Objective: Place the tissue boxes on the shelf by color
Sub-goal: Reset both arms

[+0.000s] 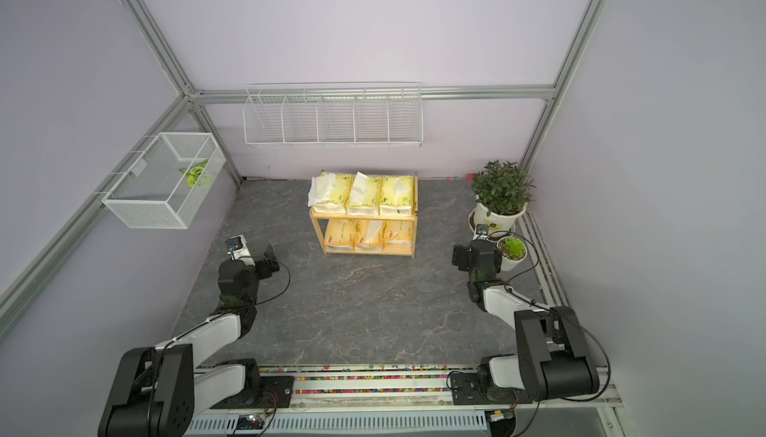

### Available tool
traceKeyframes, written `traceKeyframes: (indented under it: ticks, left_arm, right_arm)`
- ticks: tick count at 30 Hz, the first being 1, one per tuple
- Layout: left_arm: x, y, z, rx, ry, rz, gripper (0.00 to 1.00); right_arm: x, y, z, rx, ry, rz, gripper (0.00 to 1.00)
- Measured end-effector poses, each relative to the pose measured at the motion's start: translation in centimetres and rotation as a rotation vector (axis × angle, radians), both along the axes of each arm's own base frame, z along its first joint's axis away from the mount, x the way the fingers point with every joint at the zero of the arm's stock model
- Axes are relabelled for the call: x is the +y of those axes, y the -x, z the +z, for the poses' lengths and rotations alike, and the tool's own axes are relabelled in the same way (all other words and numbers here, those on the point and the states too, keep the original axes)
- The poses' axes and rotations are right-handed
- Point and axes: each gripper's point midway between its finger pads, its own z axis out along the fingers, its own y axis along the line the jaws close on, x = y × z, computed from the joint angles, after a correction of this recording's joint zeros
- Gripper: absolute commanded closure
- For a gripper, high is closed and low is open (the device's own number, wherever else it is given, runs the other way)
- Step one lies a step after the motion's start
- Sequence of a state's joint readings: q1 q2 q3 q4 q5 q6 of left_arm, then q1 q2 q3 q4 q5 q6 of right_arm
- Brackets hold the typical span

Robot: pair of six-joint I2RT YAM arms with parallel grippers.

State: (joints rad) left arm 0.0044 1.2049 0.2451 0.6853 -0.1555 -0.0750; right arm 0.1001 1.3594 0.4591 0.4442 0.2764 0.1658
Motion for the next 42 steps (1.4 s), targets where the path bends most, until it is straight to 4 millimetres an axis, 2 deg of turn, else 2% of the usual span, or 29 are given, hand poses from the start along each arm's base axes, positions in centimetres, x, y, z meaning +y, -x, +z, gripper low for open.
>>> traceKeyframes:
  ticks: [8, 12, 15, 18, 22, 26, 42]
  left_arm:
    - [-0.7, -2.5, -0.6, -0.017, 0.017, -0.059, 0.00]
    - [-1.9, -3.6, -2.2, 0.011, 0.014, -0.136, 0.00]
    - [-2.3, -3.9, -2.3, 0.018, 0.020, -0.162, 0.00]
    - [-2.6, -4.3, -1.8, 0.001, 0.018, -0.189, 0.00]
    - [-3.2, -4.3, -1.6, -0.005, 0.016, -0.226, 0.00]
    - [-2.9, -4.4, -1.5, -0.005, 0.016, -0.206, 0.00]
    - [-2.5, -4.4, -1.5, -0.005, 0.015, -0.188, 0.00]
  right_arm:
    - [0.8, -0.4, 0.5, -0.022, 0.015, 0.060, 0.03]
    - [-0.1, -0.4, 0.9, -0.104, 0.042, 0.051, 0.04]
    - [-1.0, -0.6, -1.1, -0.111, 0.052, 0.045, 0.01]
    - [-0.6, -0.3, -3.6, -0.030, 0.052, 0.074, 0.02]
    - [-0.7, -1.5, -1.8, -0.101, 0.051, 0.072, 0.01]
    - [-0.6, -1.7, -1.3, -0.110, 0.050, 0.073, 0.01]
    - [-0.6, -1.7, -1.3, -0.104, 0.049, 0.074, 0.01]
